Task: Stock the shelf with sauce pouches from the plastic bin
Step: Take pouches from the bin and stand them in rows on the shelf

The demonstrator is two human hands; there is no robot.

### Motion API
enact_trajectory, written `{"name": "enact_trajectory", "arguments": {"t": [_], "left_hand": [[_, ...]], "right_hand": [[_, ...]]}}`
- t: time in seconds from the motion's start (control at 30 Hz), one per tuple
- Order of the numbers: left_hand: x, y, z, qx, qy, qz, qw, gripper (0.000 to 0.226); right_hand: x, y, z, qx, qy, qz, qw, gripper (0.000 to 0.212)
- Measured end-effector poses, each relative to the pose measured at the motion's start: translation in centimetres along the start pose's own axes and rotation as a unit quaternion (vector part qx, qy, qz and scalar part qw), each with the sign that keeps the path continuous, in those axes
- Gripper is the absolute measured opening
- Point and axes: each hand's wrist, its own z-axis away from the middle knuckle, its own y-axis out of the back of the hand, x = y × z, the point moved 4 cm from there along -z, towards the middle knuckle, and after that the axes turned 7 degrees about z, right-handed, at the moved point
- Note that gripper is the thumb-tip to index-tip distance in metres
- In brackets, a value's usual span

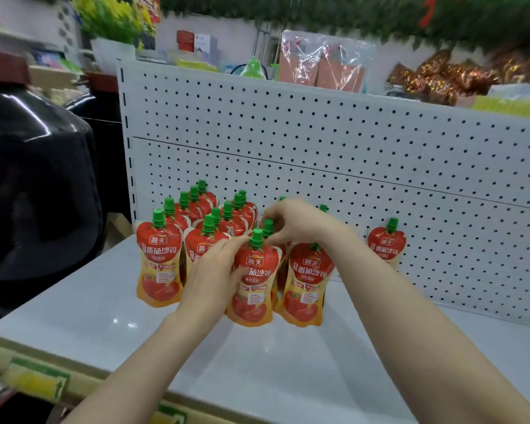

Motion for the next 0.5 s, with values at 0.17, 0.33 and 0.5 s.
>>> {"name": "enact_trajectory", "arguments": {"t": [0.17,0.33,0.5], "left_hand": [[-0.4,-0.3,-0.3,-0.02,0.009,0.004,1.0,0.063],[-0.7,-0.5,-0.3,-0.02,0.011,0.016,1.0,0.062],[-0.9,-0.6,-0.1,-0.02,0.007,0.032,0.999,0.064]], "right_hand": [[0.6,-0.4,-2.0,0.019,-0.039,0.038,0.998,0.026],[1.1,-0.6,-2.7,0.031,-0.053,0.043,0.997,0.047],[1.9,0.4,-1.1,0.079,-0.04,-0.077,0.993,0.038]]}}
